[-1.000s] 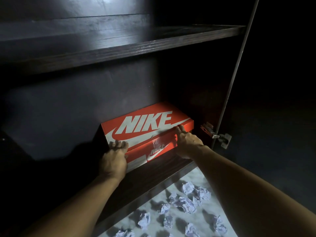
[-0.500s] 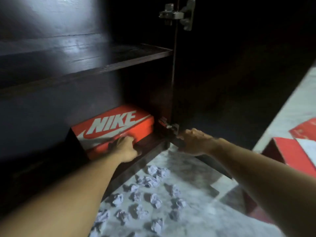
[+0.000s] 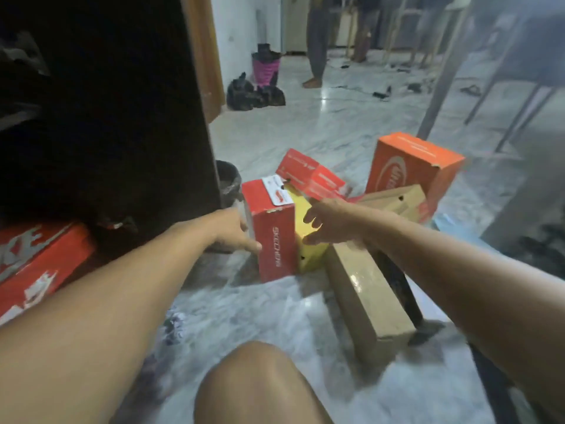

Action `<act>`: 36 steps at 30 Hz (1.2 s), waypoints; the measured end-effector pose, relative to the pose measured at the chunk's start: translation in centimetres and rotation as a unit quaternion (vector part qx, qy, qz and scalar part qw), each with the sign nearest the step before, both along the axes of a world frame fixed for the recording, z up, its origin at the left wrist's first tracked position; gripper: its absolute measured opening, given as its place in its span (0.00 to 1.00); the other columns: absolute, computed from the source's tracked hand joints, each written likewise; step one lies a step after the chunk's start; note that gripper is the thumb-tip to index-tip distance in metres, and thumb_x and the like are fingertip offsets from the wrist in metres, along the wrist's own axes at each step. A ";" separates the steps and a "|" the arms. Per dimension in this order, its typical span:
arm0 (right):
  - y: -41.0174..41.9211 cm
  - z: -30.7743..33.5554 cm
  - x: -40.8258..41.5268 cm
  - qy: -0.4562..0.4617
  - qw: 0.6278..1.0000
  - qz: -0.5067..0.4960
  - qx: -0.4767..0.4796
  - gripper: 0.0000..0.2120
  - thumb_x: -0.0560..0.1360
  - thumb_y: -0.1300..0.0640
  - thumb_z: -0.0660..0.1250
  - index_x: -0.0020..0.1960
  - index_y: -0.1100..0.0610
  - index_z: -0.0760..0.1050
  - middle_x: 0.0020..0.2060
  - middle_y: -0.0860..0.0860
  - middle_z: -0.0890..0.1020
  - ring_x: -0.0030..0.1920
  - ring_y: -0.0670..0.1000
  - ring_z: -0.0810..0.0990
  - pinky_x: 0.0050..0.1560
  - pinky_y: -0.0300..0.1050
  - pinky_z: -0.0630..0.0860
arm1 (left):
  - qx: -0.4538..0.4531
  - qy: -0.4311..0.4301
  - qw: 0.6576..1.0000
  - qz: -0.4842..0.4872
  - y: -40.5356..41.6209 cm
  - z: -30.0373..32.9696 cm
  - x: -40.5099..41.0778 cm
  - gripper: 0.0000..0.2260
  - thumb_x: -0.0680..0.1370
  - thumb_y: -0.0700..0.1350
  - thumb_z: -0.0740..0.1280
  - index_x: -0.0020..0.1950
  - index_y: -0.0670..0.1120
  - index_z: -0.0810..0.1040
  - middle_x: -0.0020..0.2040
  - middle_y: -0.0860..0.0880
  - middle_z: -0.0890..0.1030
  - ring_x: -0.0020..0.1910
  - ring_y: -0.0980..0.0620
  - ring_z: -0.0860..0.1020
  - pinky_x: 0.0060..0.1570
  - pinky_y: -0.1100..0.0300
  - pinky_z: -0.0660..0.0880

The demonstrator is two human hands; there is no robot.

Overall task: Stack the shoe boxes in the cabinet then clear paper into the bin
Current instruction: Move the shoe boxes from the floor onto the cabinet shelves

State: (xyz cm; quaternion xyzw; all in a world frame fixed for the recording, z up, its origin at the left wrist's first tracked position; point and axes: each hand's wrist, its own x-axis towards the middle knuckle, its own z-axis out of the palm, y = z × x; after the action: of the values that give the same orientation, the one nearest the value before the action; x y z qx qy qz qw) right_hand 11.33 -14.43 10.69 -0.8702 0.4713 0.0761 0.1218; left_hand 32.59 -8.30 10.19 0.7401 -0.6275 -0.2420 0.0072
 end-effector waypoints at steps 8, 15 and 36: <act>5.0 -0.5 -17.9 -0.001 0.984 -0.173 0.038 0.23 0.74 0.47 0.71 0.66 0.54 0.76 0.60 0.51 0.80 0.56 0.54 0.79 0.56 0.45 0.76 | 0.024 0.026 0.985 -0.168 -0.9 -1.5 -17.8 0.26 0.71 0.58 0.73 0.61 0.43 0.79 0.58 0.47 0.81 0.56 0.47 0.78 0.57 0.56 0.74; 9.7 -4.5 -30.1 -0.003 0.943 -0.325 0.073 0.22 0.70 0.44 0.73 0.56 0.58 0.80 0.50 0.55 0.84 0.52 0.58 0.81 0.54 0.52 0.79 | 0.051 0.045 0.963 -0.259 1.1 -5.5 -30.4 0.23 0.70 0.58 0.73 0.54 0.42 0.81 0.54 0.47 0.82 0.53 0.47 0.80 0.56 0.50 0.77; 19.1 -19.1 -37.9 0.039 0.827 -0.551 0.105 0.46 0.63 0.28 0.69 0.75 0.38 0.55 0.78 0.57 0.41 0.77 0.64 0.36 0.70 0.74 0.46 | 0.029 0.167 0.958 -0.232 2.0 -15.1 -44.3 0.18 0.74 0.44 0.71 0.63 0.43 0.77 0.56 0.46 0.81 0.54 0.47 0.79 0.51 0.59 0.74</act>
State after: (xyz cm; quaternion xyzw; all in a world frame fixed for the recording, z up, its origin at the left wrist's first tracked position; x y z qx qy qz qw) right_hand -26.61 4.67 -8.39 -0.4441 0.8660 0.0793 0.2158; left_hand -11.66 -6.33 -4.89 0.5228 -0.7646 -0.3755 0.0340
